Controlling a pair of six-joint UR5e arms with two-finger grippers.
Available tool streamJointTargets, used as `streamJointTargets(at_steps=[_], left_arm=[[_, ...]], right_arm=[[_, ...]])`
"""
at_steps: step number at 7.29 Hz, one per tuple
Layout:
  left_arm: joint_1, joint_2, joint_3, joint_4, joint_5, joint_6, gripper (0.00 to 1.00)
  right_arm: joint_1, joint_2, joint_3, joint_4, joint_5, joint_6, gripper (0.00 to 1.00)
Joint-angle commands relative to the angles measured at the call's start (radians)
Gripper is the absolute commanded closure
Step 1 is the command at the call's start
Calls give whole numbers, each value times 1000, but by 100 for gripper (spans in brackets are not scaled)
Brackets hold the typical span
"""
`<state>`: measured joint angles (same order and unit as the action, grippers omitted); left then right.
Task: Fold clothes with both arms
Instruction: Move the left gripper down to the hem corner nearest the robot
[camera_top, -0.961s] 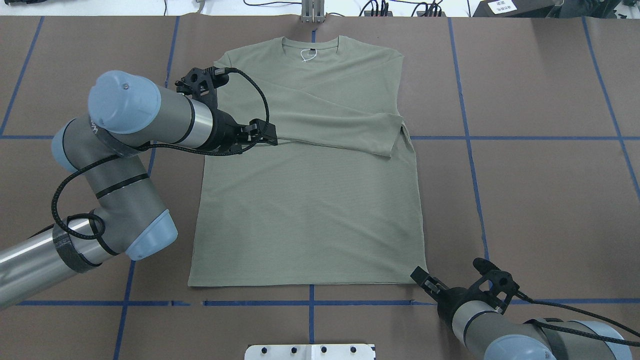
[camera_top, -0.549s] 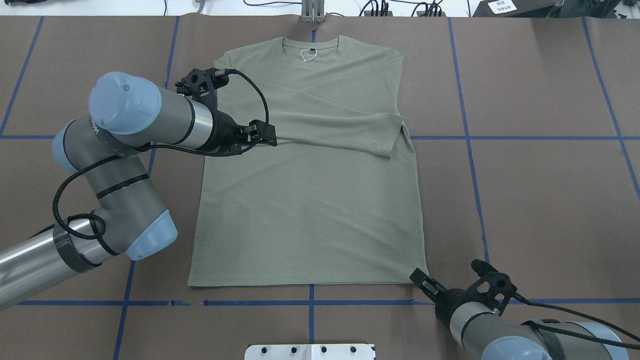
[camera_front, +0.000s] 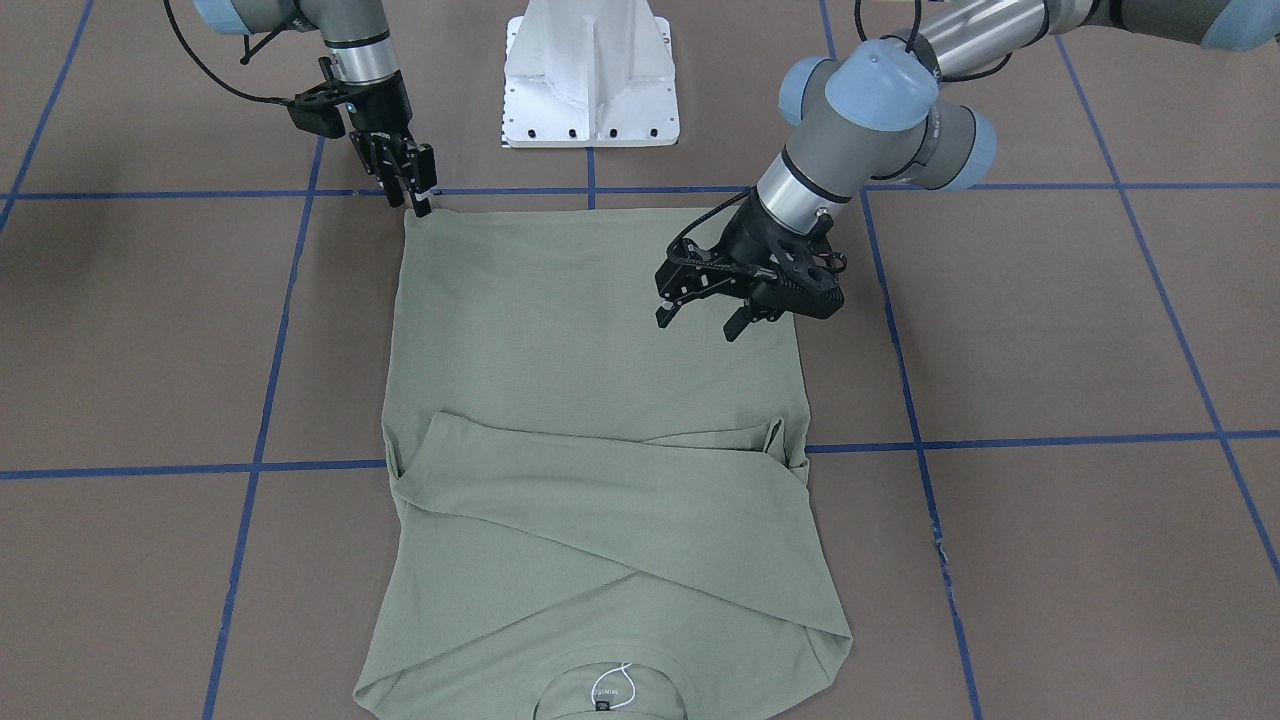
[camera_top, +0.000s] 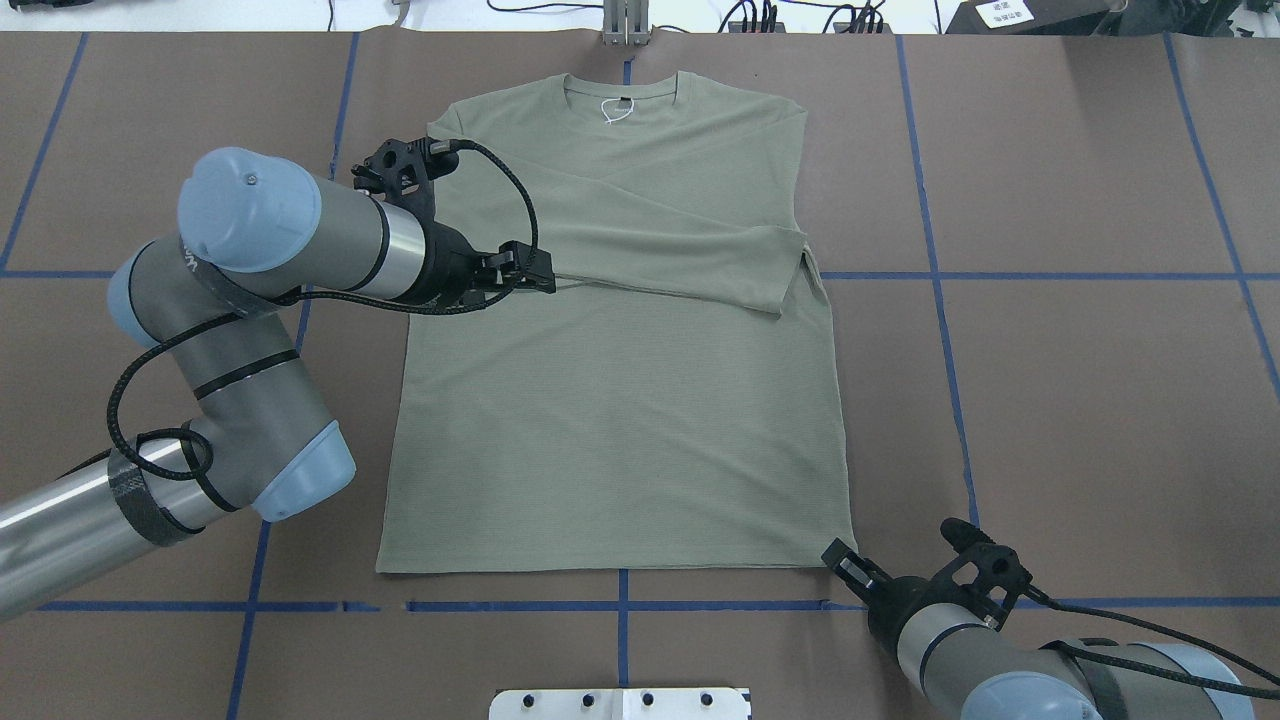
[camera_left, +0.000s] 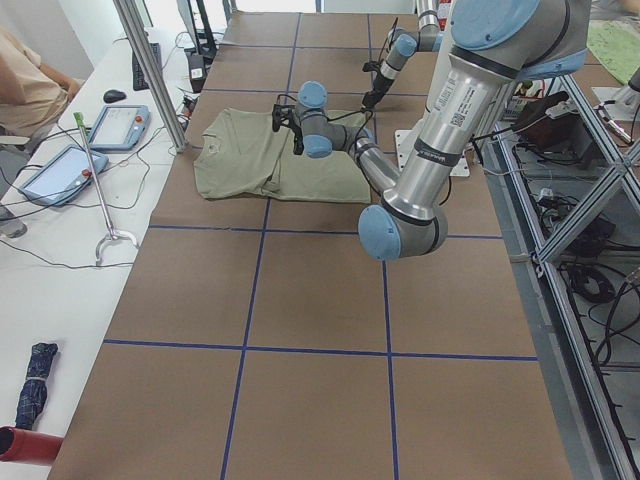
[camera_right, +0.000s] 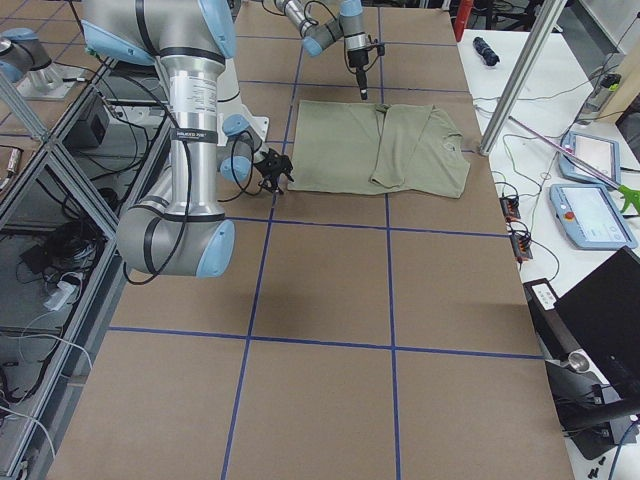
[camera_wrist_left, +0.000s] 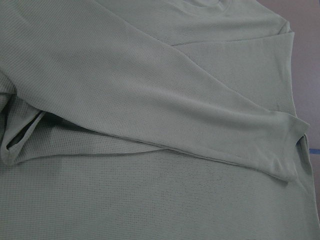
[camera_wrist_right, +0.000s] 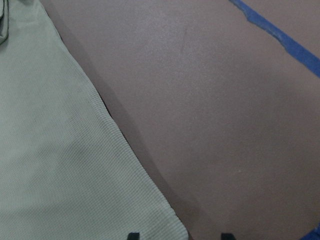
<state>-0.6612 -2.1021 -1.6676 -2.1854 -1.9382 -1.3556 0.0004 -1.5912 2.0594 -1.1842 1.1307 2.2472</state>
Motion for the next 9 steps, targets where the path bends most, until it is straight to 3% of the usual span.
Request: streamJointTargets(at_steps=[1,6,7,9], left_arm=[[-1,1,0,-1,1,1,8],[-1,1,0,1,1,4,8],[-2,-1,-1,1,1,6,8],[-3,-1,-3,1,-1,4,8]], right_arm=[[10,3,1,0,0,0,68],[18,5,-1,0,-3,2,70],[18,5,1,0,-3,2,95],[18,5,4,0,0,-1,100]])
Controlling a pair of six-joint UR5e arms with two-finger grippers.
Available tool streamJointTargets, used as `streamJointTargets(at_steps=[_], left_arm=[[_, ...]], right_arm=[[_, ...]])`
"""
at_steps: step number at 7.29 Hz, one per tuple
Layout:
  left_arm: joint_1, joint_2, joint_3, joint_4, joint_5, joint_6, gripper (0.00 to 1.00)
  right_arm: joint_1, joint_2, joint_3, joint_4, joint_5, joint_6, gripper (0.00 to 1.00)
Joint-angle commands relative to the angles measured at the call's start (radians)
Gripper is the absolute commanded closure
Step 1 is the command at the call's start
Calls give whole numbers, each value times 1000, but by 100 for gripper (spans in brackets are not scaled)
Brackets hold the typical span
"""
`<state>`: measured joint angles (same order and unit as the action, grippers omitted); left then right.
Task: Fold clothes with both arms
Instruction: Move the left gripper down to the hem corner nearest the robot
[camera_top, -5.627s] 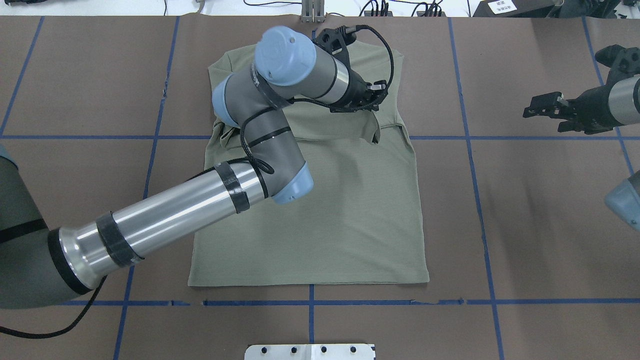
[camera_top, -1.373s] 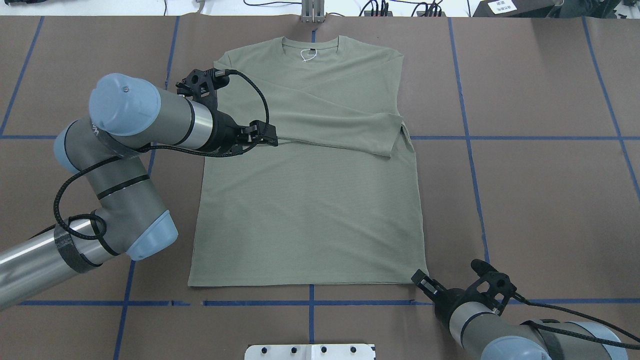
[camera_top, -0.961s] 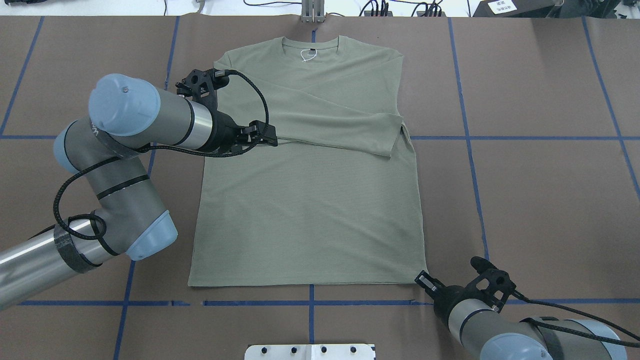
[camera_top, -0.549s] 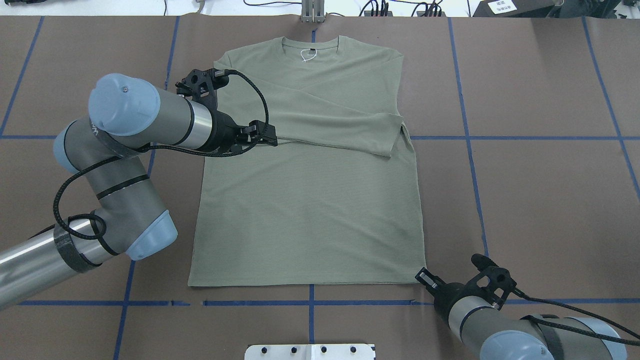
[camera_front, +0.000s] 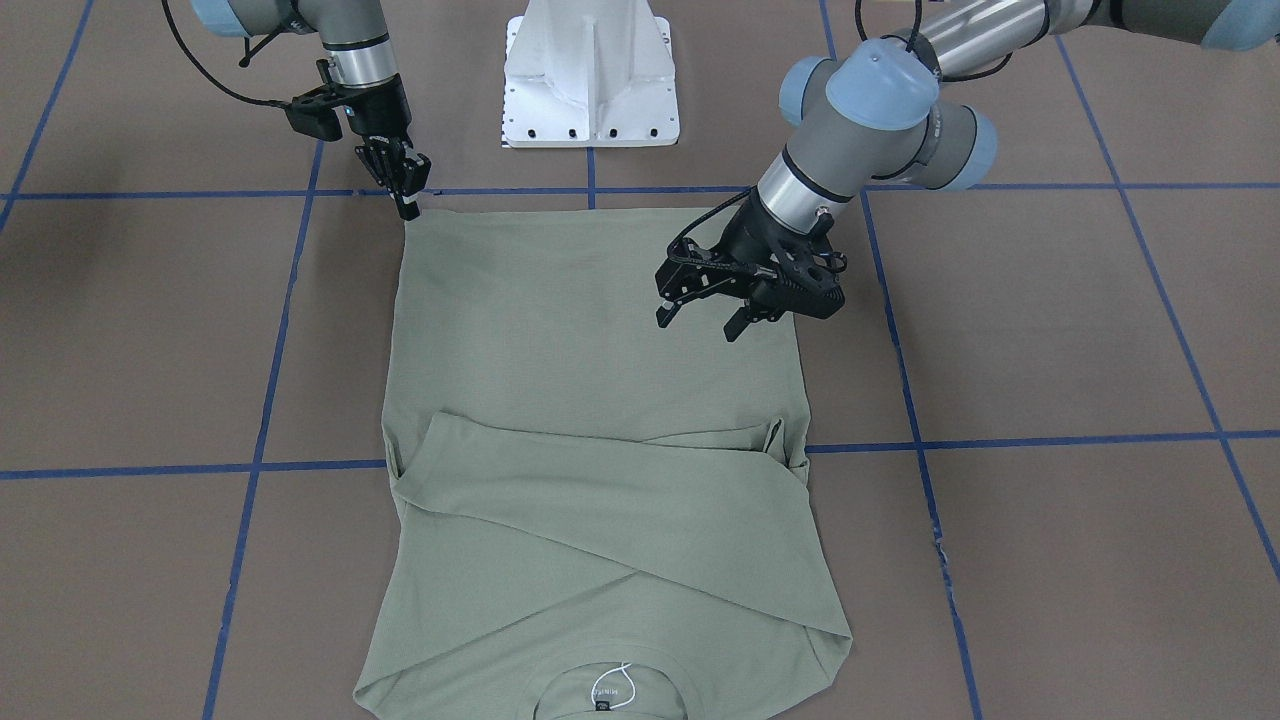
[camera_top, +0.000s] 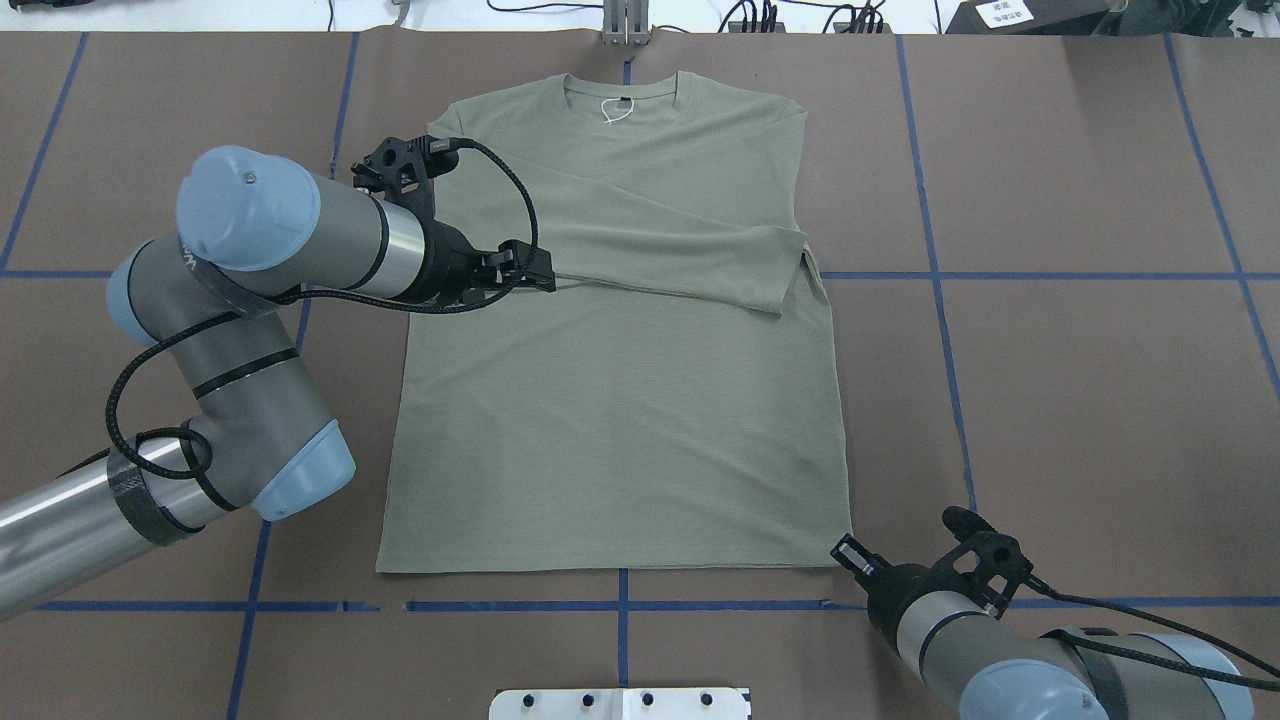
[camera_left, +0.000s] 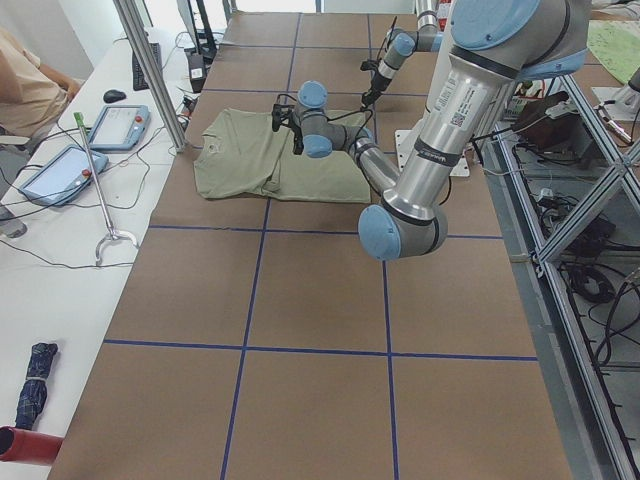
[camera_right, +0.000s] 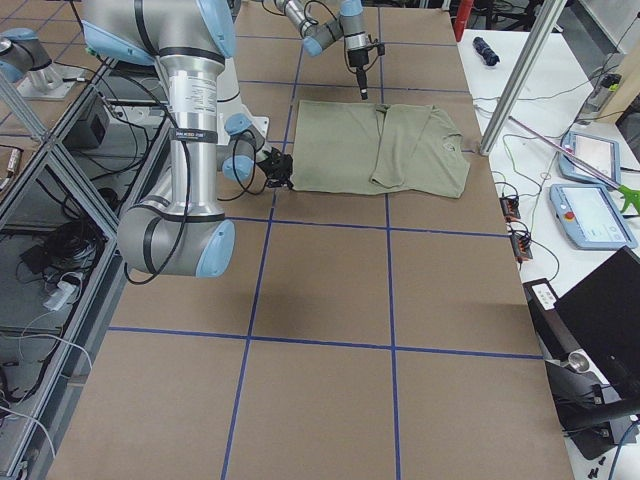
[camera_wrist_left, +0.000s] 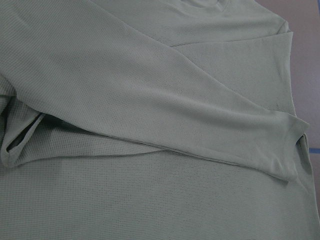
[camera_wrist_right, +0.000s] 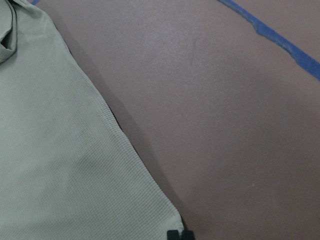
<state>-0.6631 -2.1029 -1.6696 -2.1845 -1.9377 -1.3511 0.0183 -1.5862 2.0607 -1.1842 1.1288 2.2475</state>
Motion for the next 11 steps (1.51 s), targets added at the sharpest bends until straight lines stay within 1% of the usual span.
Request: streamJointTargets(at_steps=[1,2,3,4,5,6,7,8,9,10,11], left_arm=[[-3,3,-7,0,-3,-2,8],[-1,51,-16,0,0,-23,5],[10,104,-68,2,9,-113,5],[63,178,-143,3,60,-155,5],[161,254,-186,5,176,-219,5],[230,274,-212,27,248,-314,5],[284,300,-254,101,290,-376,5],[315,311,-304,206,299,-391,5],[344,369,-329,236,310,-396,5],[347,404,-332,238,334,-398,6],[359,411,-331,239,335,-398,7]], right_arm=[[0,0,6,0,3,-3,100],[5,0,15,2,5,-5,100],[9,-3,35,0,8,-6,100],[11,-6,38,0,8,-6,100],[14,-20,51,0,9,-8,100],[15,-21,52,0,9,-6,100],[14,-23,52,0,9,-6,100],[15,-23,52,0,9,-6,100],[14,-21,52,0,8,-6,100],[12,-21,52,0,8,-6,100],[12,-21,50,0,6,-6,100]])
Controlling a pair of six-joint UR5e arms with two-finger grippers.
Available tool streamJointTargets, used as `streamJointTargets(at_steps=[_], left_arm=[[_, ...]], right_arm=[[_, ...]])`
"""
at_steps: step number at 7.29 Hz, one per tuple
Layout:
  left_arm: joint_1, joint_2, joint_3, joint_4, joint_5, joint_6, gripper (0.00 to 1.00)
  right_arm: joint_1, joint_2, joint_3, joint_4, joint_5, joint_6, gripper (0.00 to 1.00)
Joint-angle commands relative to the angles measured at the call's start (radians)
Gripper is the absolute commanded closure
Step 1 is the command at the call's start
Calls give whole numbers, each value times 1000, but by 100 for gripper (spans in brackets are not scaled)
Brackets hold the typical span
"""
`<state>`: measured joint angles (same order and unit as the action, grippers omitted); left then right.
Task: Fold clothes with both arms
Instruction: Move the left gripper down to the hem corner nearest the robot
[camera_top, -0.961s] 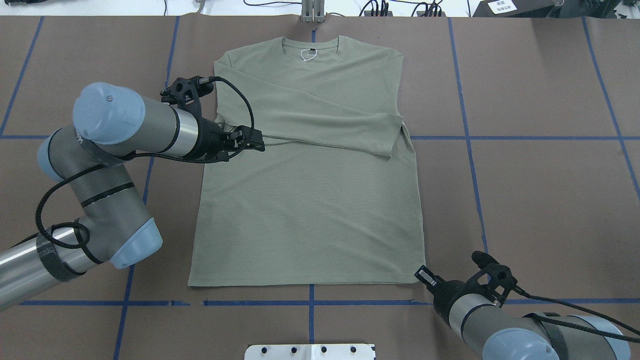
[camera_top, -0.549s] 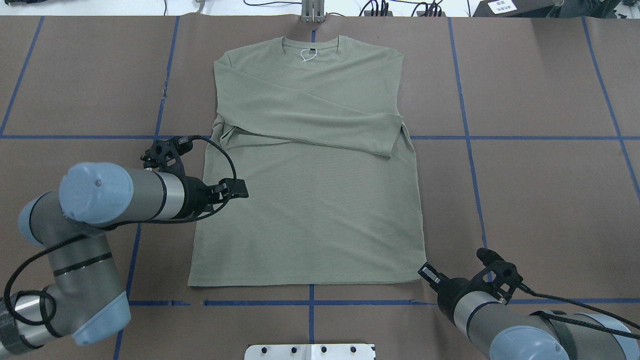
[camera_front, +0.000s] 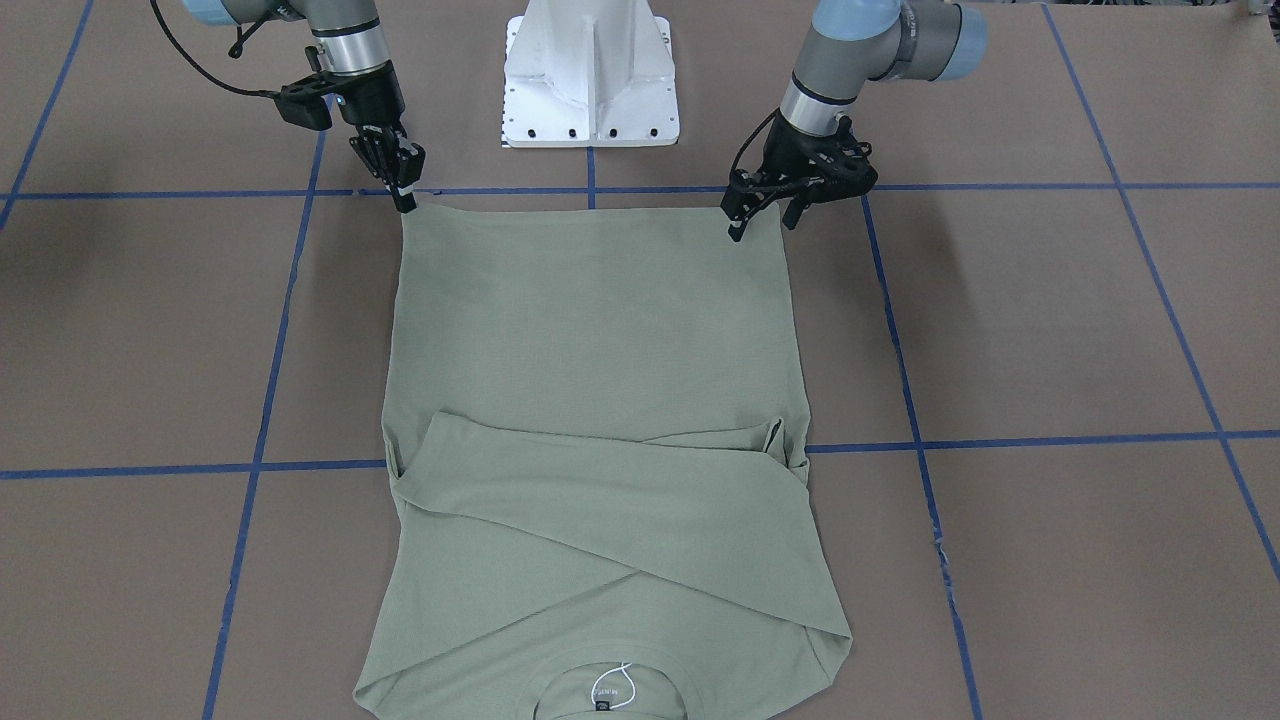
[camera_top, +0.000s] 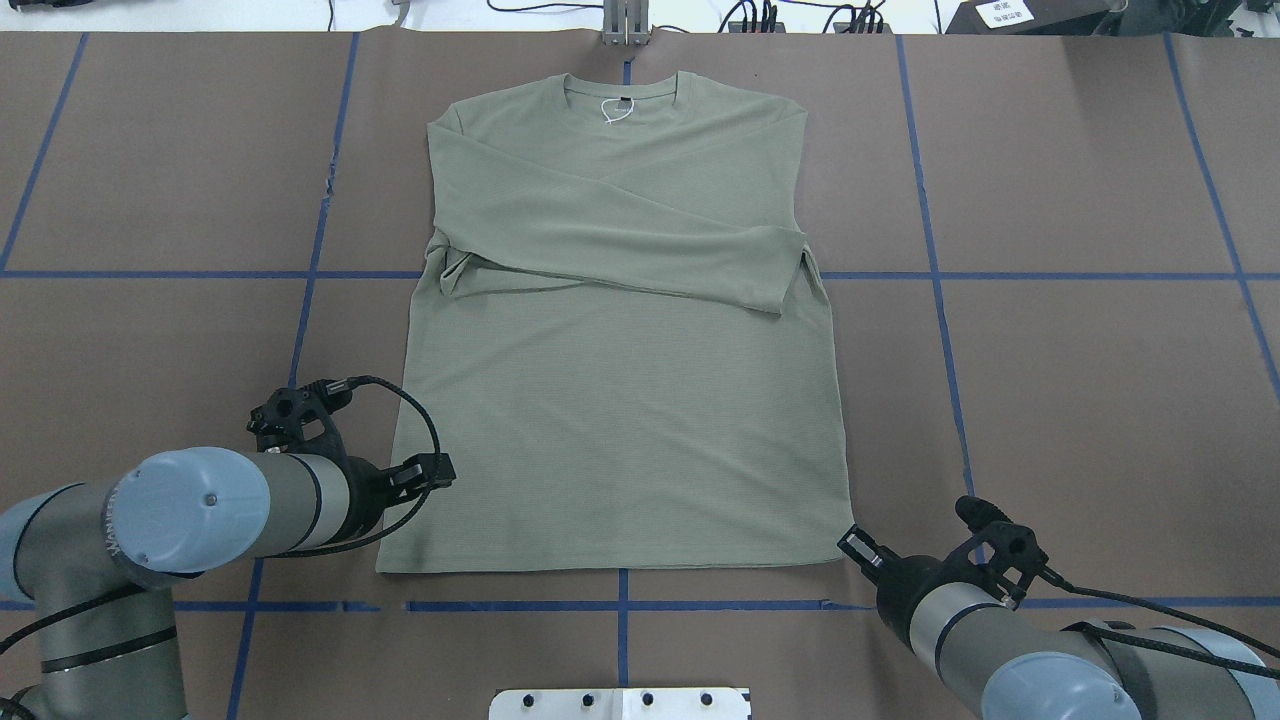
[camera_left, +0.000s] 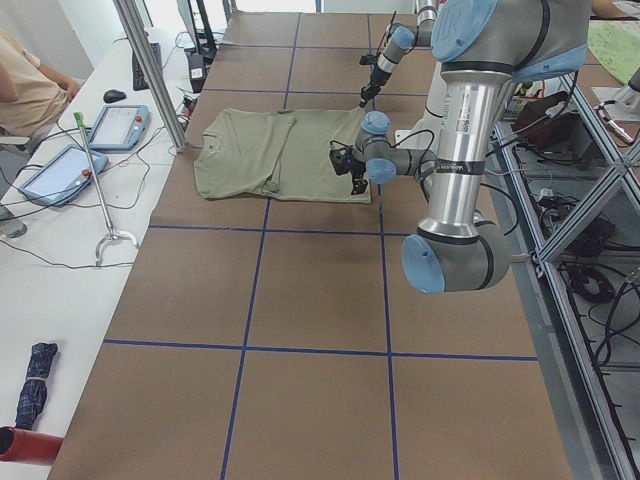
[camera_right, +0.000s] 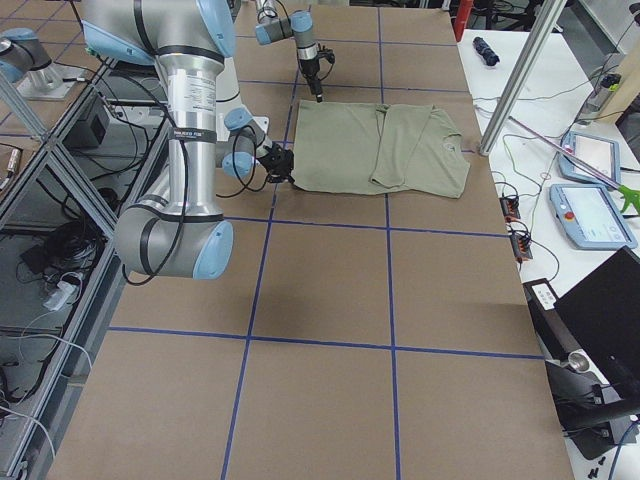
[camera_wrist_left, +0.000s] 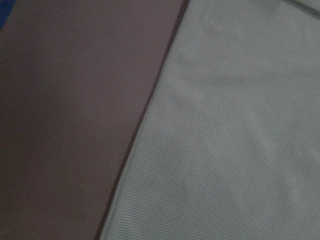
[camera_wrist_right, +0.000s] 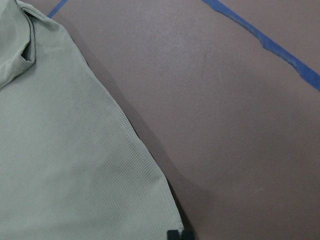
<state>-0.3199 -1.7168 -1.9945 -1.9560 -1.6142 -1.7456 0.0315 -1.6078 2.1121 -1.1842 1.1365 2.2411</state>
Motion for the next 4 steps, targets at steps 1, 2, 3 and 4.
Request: streamJointTargets(at_steps=[1,2,3,4], left_arm=[[31,25,2,11,11,-5,10],[35,23,2,11,10,-5,11],[62,23,2,12,8,-6,14],[71,25,-1,12,5,-9,17]], right_arm=[[-1,2,-1,0,-1,0,100],[-1,2,-1,0,-1,0,100],[-1,2,-1,0,-1,0,100],[-1,3,-1,0,-1,0,100]])
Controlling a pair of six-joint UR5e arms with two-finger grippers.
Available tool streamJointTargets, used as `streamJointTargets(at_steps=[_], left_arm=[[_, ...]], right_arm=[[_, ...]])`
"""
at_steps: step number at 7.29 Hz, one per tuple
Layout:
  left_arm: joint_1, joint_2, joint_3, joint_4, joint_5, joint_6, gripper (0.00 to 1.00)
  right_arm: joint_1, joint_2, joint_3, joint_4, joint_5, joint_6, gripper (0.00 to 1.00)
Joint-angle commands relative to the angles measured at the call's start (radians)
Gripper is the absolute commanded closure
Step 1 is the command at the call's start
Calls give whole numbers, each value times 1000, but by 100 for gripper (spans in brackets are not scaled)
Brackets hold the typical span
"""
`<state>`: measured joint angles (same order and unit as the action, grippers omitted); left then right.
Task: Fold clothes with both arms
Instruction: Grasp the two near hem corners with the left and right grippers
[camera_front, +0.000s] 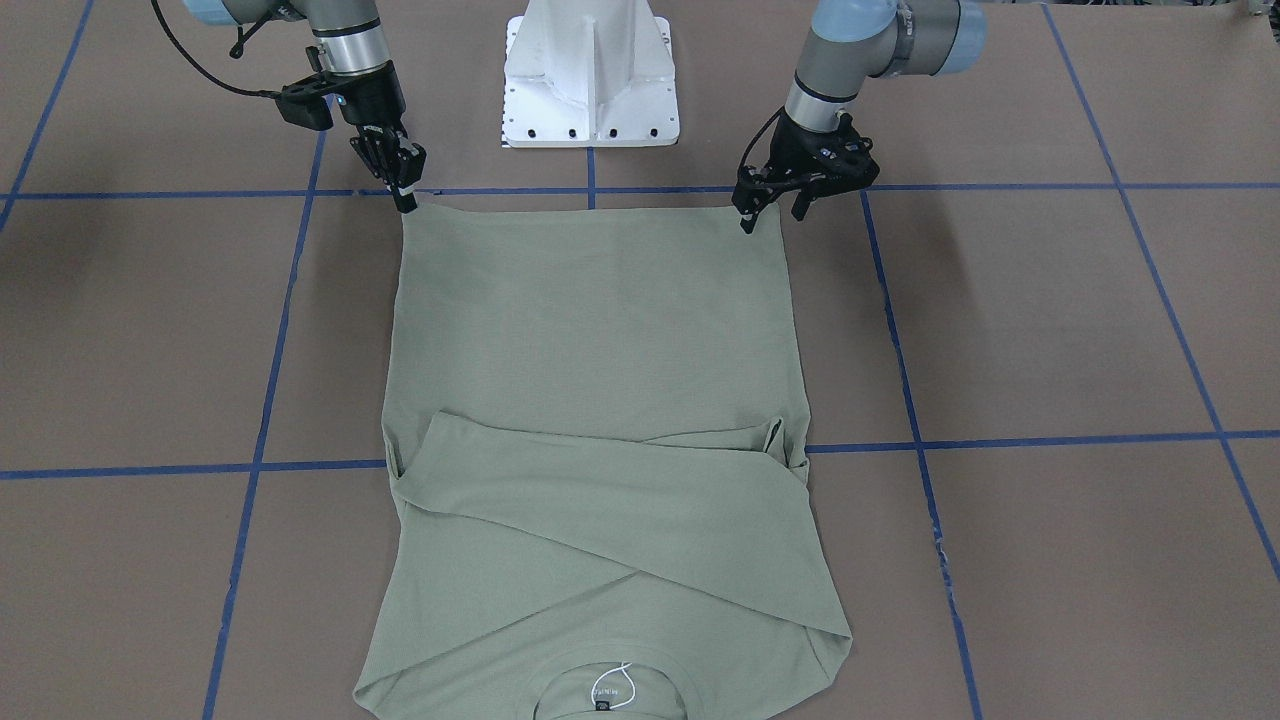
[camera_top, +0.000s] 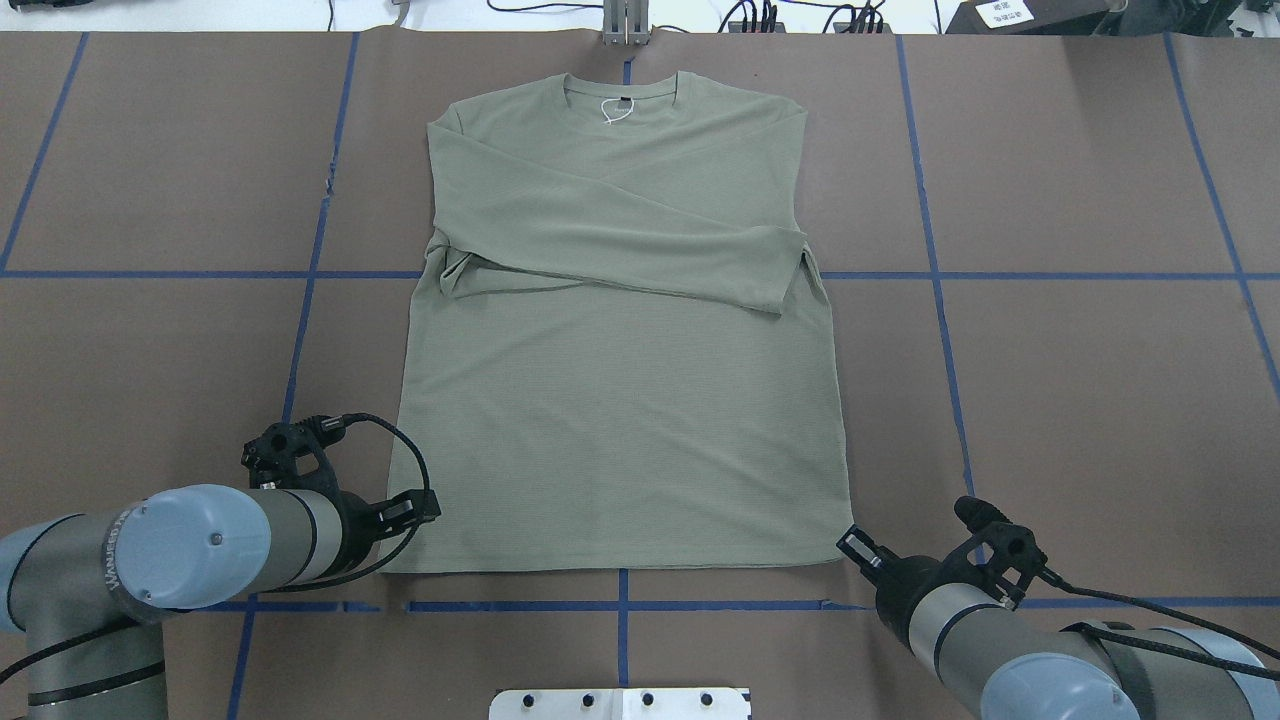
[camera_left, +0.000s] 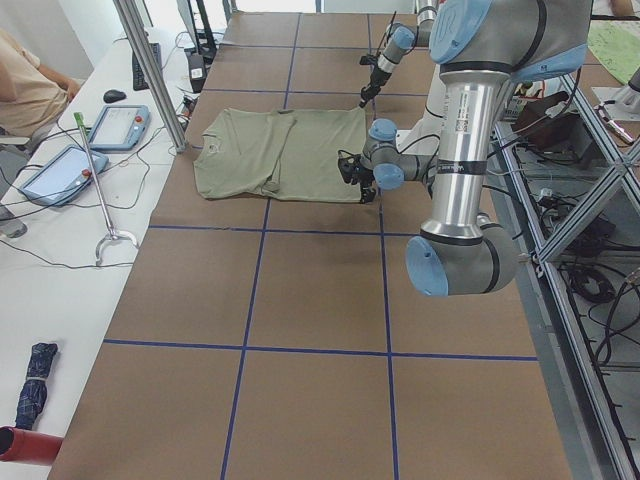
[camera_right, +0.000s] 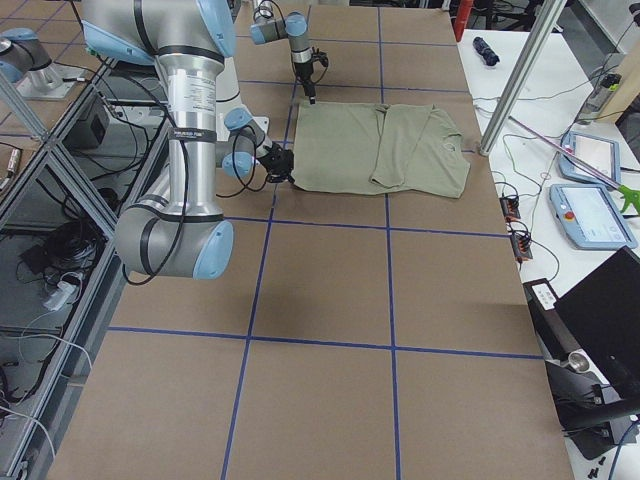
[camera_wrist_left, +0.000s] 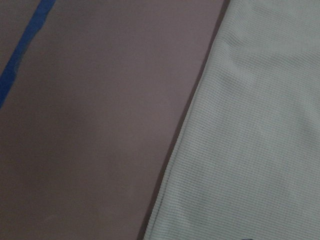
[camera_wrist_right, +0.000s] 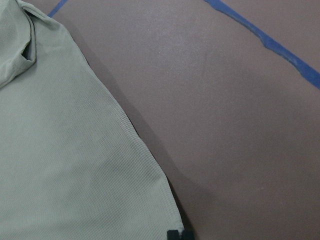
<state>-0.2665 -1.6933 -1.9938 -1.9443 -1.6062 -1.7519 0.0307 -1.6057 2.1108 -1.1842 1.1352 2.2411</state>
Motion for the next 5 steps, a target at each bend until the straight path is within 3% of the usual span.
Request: streamJointTargets(at_steps=[1,5], left_arm=[[33,1,1,1,-1,-17,26],[50,14,0,2,-1,-18,40]], right_arm=[[0,6,0,0,-2,2,100],[-2,9,0,0,0,2,100]])
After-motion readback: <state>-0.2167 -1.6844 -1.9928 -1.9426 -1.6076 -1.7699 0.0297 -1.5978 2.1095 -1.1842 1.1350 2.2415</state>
